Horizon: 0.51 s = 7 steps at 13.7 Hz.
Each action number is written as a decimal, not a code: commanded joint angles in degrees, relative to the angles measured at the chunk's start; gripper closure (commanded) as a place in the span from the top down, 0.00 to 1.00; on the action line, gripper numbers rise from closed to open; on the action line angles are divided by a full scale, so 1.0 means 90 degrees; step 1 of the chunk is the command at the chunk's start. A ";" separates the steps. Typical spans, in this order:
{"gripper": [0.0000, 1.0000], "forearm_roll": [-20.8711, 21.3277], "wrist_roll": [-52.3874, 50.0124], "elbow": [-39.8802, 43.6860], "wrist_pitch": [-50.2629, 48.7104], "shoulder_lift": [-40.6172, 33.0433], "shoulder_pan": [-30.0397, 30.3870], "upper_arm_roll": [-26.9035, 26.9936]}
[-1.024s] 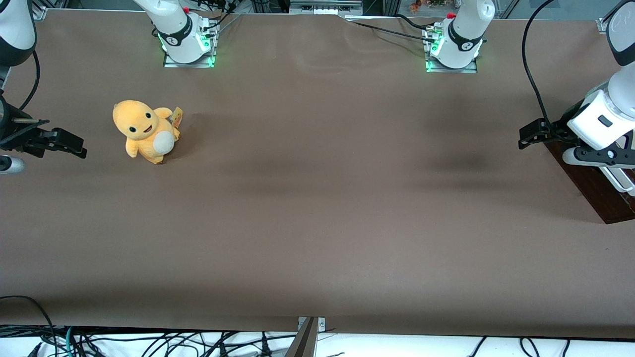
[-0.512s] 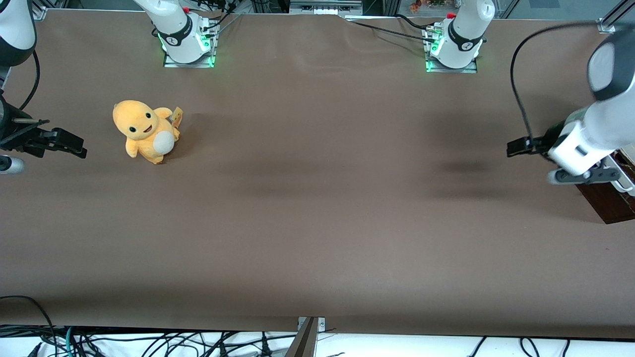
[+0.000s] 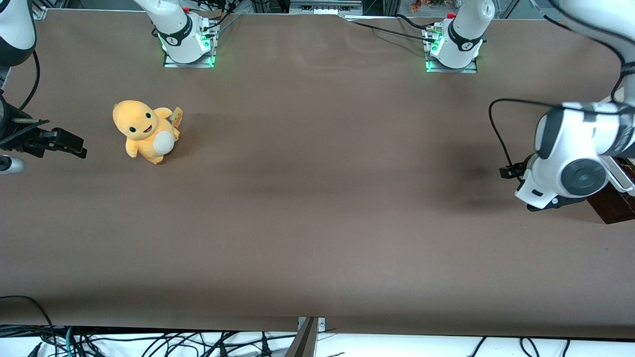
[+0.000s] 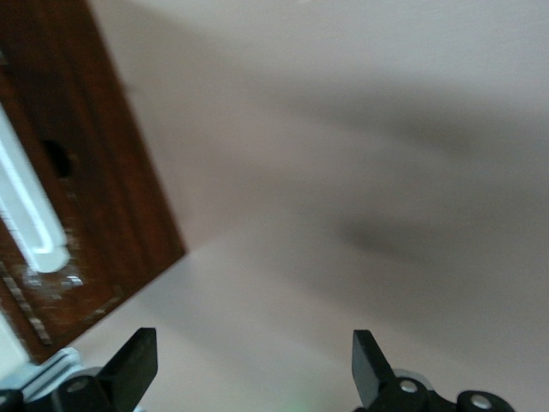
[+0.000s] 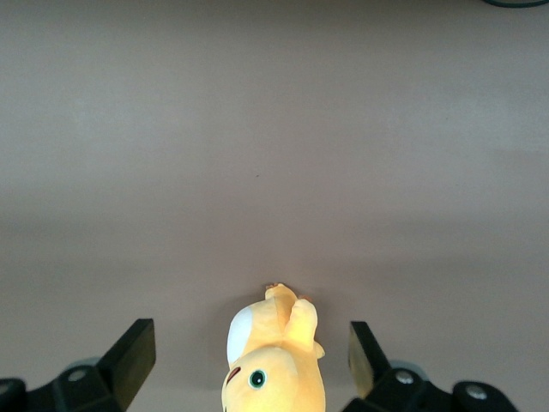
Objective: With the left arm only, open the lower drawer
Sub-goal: 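Lower the open left gripper toward the lower drawer's white bar handle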
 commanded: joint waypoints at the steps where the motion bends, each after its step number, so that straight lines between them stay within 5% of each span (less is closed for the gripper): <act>1: 1.00 0.0899 -0.0445 0.0138 -0.0284 0.0506 -0.0040 0.0007; 7: 1.00 0.2862 -0.0934 0.0138 -0.0762 0.1483 0.0057 0.0075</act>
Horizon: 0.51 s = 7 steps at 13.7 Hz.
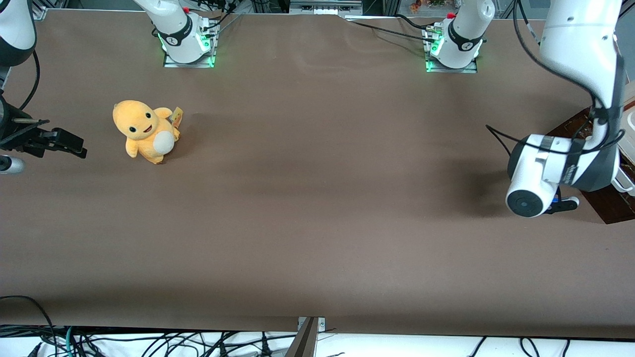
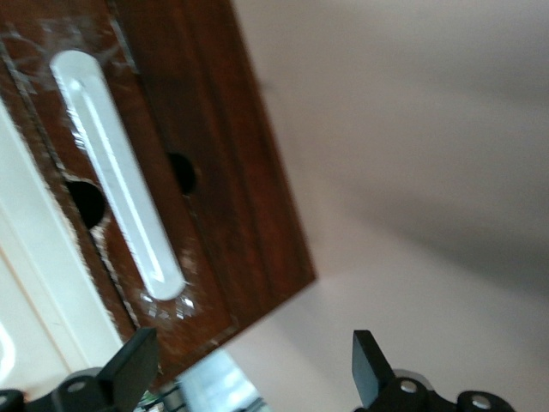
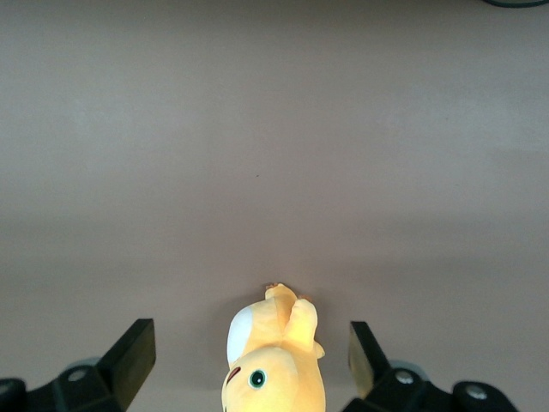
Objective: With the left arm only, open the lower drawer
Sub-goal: 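Lower the open left gripper toward the lower drawer's white bar handle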
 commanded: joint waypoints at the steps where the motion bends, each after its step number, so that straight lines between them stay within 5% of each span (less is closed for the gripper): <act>1: 1.00 0.0810 -0.0130 0.0137 -0.0336 0.0468 0.0016 0.0119; 7: 1.00 0.1856 -0.0061 0.0137 -0.0454 0.1054 0.0026 0.0442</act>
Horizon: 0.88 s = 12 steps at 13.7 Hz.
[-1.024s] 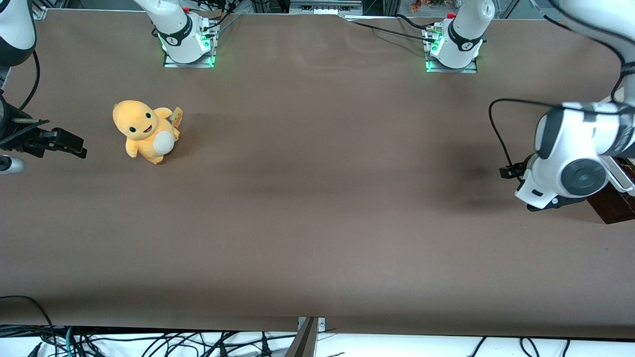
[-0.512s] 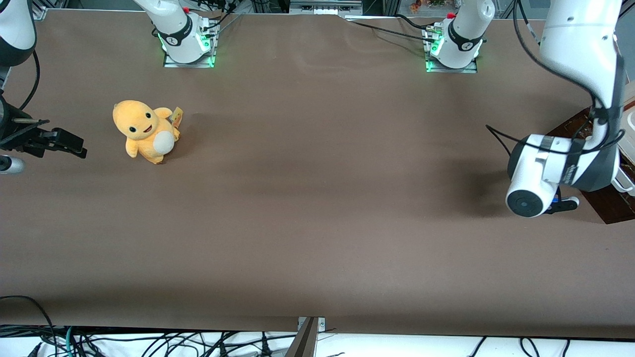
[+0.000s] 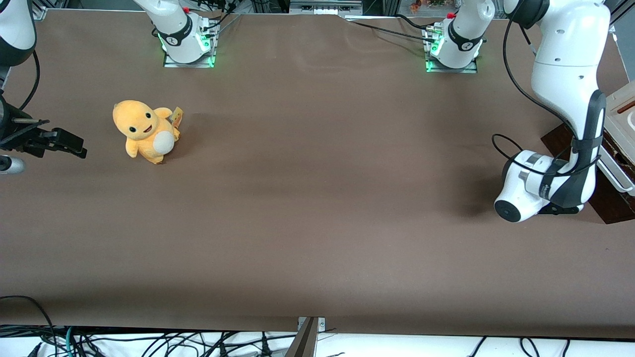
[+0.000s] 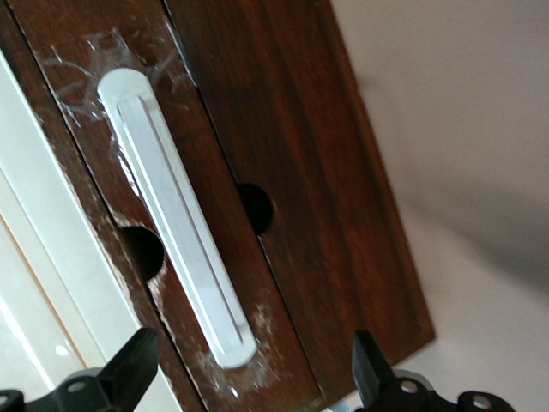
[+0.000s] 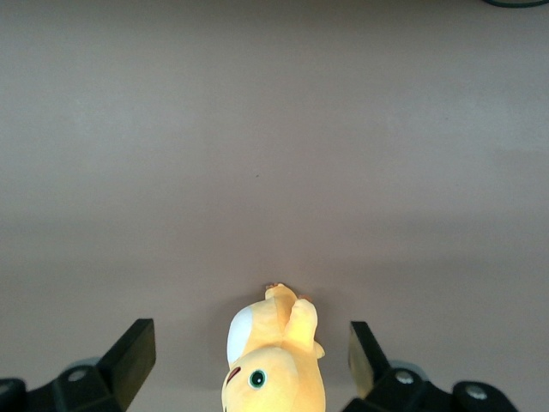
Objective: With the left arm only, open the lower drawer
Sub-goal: 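Lower the open left gripper toward the lower drawer's white bar handle, then close the left gripper around the white bar handle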
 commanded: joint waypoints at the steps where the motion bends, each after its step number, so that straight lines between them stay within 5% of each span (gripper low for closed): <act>1: 1.00 0.0505 0.0007 0.0132 -0.0194 0.0291 -0.0037 0.0123; 9: 0.89 0.1375 0.0016 0.0161 -0.0185 0.0575 0.0284 0.0231; 12: 0.49 0.1444 0.0006 0.0288 -0.0185 0.0712 0.0304 0.0231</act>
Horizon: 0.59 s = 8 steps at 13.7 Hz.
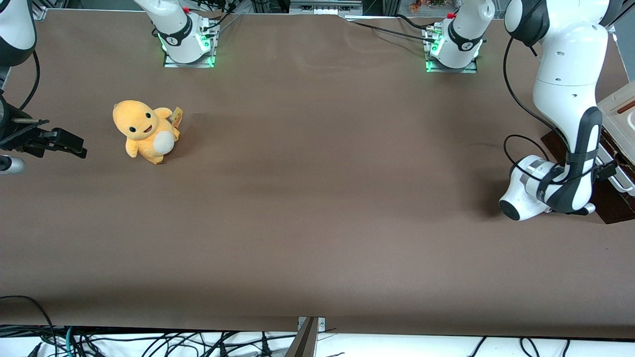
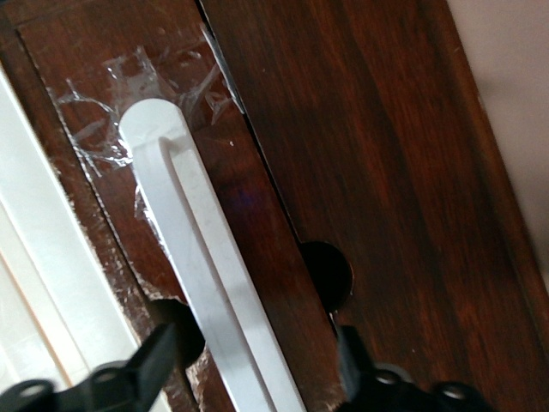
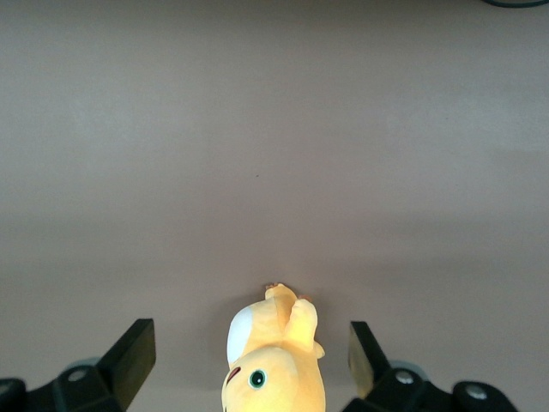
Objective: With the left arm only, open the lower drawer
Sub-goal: 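Close the left gripper around the white bar handle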
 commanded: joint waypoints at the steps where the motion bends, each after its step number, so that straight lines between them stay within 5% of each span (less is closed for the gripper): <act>1: 0.36 0.0181 0.0012 0.0240 -0.0104 0.0193 0.0006 -0.0019; 3: 0.23 0.0181 0.0021 0.0279 -0.0104 0.0232 0.0006 -0.0019; 8: 0.13 0.0191 0.0031 0.0377 -0.0113 0.0281 -0.0052 -0.0009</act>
